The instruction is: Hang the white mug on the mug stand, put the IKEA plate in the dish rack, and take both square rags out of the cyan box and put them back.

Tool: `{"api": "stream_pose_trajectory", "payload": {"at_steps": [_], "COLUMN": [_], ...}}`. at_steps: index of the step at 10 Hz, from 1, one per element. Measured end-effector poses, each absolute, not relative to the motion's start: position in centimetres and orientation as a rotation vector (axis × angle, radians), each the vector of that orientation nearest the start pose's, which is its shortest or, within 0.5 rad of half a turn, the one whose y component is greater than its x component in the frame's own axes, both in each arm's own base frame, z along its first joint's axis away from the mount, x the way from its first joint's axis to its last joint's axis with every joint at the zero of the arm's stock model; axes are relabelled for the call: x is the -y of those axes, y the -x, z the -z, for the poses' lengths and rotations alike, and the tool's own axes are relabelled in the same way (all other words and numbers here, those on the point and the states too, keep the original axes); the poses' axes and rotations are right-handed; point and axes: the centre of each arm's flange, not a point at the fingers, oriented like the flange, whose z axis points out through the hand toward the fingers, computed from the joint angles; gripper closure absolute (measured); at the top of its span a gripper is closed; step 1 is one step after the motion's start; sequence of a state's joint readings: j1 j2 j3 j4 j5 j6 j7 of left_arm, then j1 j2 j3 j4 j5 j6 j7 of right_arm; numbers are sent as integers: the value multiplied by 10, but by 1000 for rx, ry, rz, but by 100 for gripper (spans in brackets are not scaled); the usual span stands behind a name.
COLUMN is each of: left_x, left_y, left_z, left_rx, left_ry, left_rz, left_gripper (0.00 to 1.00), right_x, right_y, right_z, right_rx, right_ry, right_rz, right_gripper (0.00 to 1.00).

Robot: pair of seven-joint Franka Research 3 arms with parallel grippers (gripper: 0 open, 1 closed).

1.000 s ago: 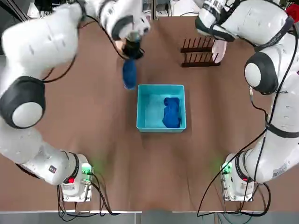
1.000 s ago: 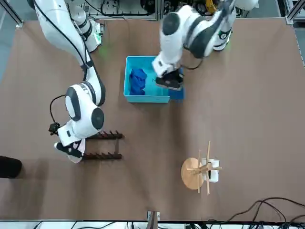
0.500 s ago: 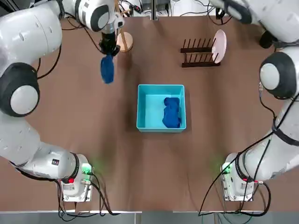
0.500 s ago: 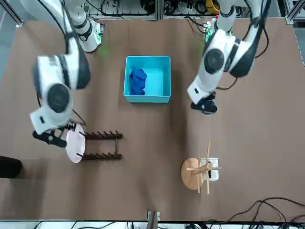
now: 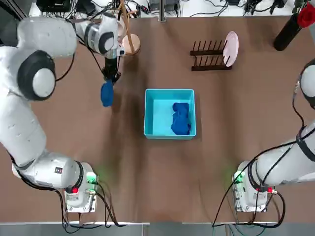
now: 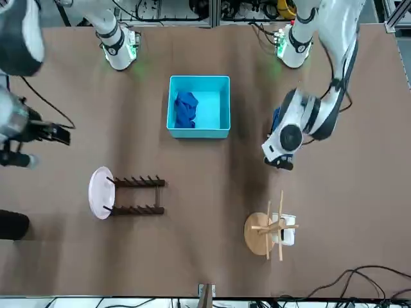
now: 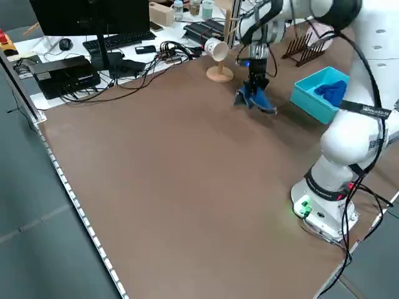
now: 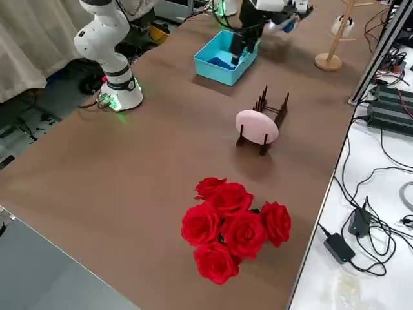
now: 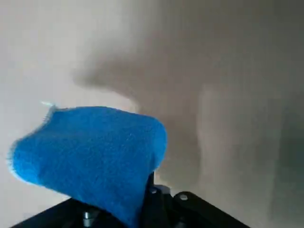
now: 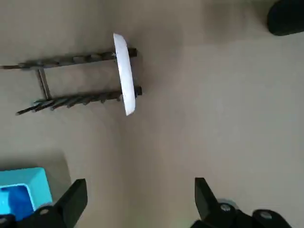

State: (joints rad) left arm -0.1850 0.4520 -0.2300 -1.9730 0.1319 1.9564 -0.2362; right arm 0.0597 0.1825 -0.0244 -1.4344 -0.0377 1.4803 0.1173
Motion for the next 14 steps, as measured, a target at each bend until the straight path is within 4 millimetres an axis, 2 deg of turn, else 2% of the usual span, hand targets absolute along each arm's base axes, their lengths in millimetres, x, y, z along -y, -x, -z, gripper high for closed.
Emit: {"api": "stream_pose_trajectory", "payload": {"at_steps": [1, 2, 4, 5, 6, 8, 9, 11, 13, 14], "left_x": [215, 207, 176, 159, 139, 92, 68, -4, -81, -106], "left_y": [-511, -509, -505, -506, -508, -512, -515, -521, -523, -524], "left_z": [-198, -185, -167, -162, -158, -145, -144, -141, -151, -156], "left_rx": [-375, -357, -288, -250, -213, -150, -145, -189, -255, -274], "left_ry": [2889, 2874, 2842, 2831, 2810, 2747, 2717, 2666, 2678, 2686], "left_rz": [-678, -715, -770, -784, -791, -811, -813, -838, -854, -847], "left_gripper": [93, 93, 93, 93, 93, 93, 93, 93, 93, 93], "right_x": [-20, -35, -104, -140, -165, -213, -245, -307, -351, -367], "right_y": [-590, -584, -573, -565, -559, -537, -516, -461, -411, -389], "right_z": [-579, -579, -565, -552, -531, -481, -456, -411, -379, -365], "right_rx": [-86, -37, 118, 170, 176, 116, 70, -15, -56, -69], "right_ry": [3156, 3121, 3023, 2968, 2930, 2927, 2941, 2966, 2984, 2991], "right_rz": [-223, -246, -308, -347, -369, -330, -295, -246, -227, -219], "right_gripper": [0, 0, 0, 0, 0, 0, 0, 0, 0, 1]}}
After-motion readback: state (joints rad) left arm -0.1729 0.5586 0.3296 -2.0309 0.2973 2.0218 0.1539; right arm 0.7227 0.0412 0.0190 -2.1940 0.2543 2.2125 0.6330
